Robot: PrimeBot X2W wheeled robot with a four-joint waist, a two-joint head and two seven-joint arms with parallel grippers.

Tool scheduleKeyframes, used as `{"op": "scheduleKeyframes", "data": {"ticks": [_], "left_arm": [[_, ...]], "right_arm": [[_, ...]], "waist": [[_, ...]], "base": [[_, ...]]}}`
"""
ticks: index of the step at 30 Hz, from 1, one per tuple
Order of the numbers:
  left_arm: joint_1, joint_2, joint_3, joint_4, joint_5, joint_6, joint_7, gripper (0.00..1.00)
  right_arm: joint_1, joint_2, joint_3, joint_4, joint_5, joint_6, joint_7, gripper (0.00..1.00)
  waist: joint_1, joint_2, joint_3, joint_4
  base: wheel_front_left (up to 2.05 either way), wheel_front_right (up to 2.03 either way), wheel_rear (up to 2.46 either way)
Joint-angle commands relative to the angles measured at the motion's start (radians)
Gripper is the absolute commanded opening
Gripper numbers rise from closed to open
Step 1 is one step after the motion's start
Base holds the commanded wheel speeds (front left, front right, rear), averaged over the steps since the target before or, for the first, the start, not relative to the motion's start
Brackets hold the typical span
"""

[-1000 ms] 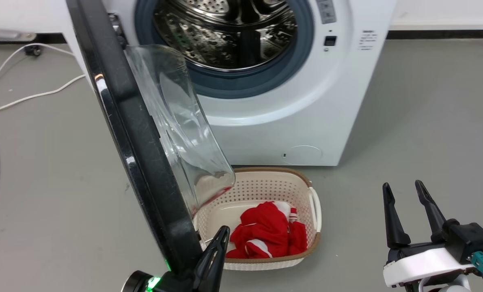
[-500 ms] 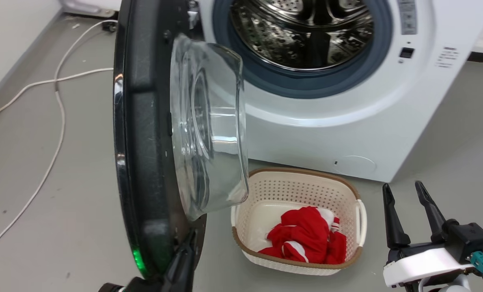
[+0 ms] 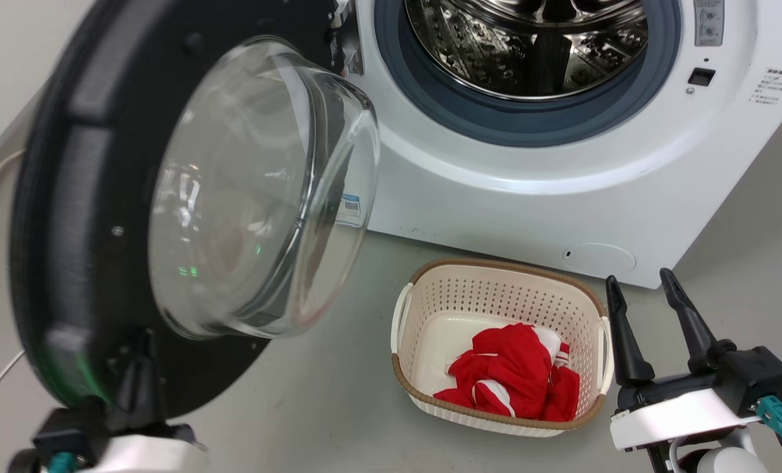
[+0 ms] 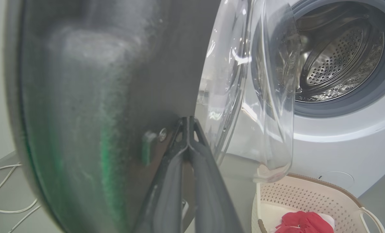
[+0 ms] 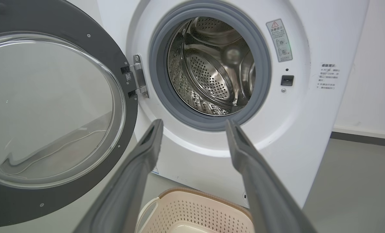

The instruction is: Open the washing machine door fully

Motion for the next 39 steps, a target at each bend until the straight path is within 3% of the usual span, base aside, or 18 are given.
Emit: {"op": "scheduleKeyframes", "data": {"ticks": [1, 5, 6, 15, 21, 25, 36, 37, 38, 39], "left_arm": [[-0.033, 0.016, 0.038, 0.018, -0.010, -0.003, -0.006, 0.00], [-0.087, 0.041, 0.129, 0.054, -0.024, -0.025, -0.008, 0.00], [-0.132, 0.050, 0.200, 0.098, -0.034, -0.048, -0.008, 0.00], [-0.233, 0.030, 0.372, 0.198, 0.011, -0.107, -0.008, 0.00], [-0.271, 0.016, 0.439, 0.255, 0.052, -0.146, -0.006, 0.00], [-0.249, -0.024, 0.465, 0.258, 0.085, -0.169, -0.007, 0.00], [-0.113, -0.147, 0.471, 0.080, 0.205, -0.207, -0.007, 0.00], [-0.100, -0.154, 0.463, 0.065, 0.210, -0.212, -0.007, 0.03], [-0.088, -0.162, 0.452, 0.053, 0.212, -0.215, -0.007, 0.25], [-0.075, -0.168, 0.441, 0.046, 0.211, -0.216, -0.007, 0.65]], "right_arm": [[-0.012, 0.002, 0.001, -0.010, -0.008, -0.001, -0.002, 1.00], [-0.026, 0.002, 0.008, -0.029, -0.016, -0.001, -0.002, 1.00], [-0.035, 0.002, 0.008, -0.044, -0.023, -0.001, 0.000, 1.00], [-0.052, 0.002, 0.014, -0.061, -0.035, -0.001, 0.005, 1.00], [-0.063, 0.002, 0.023, -0.054, -0.032, -0.001, 0.005, 1.00], [-0.062, 0.002, 0.026, -0.045, -0.029, -0.001, 0.004, 1.00], [-0.018, 0.002, 0.019, -0.012, -0.017, -0.001, 0.000, 1.00], [-0.015, 0.002, 0.019, -0.010, -0.013, -0.001, 0.000, 1.00], [-0.011, 0.002, 0.018, -0.008, -0.010, -0.001, -0.001, 1.00], [-0.004, 0.002, 0.017, -0.006, -0.008, -0.001, 0.000, 1.00]], "waist": [[-0.0001, 0.0000, 0.015, -0.003], [-0.0001, 0.0000, 0.045, -0.010], [-0.0001, 0.0000, 0.067, -0.012], [-0.0001, 0.0000, 0.100, -0.023], [-0.0001, 0.0000, 0.101, -0.034], [-0.0001, 0.0000, 0.086, -0.043], [-0.0001, 0.0000, 0.006, -0.052], [-0.0001, 0.0000, -0.003, -0.053], [-0.0001, 0.0000, -0.009, -0.055], [-0.0001, 0.0000, -0.017, -0.056]], "base": [[0.00, 0.00, 0.00], [0.00, 0.00, 0.00], [0.00, 0.00, 0.00], [0.00, 0.00, 0.00], [0.00, 0.00, 0.00], [0.00, 0.00, 0.00], [0.00, 0.00, 0.00], [0.00, 0.00, 0.00], [0.00, 0.00, 0.00], [0.00, 0.00, 0.00]]}}
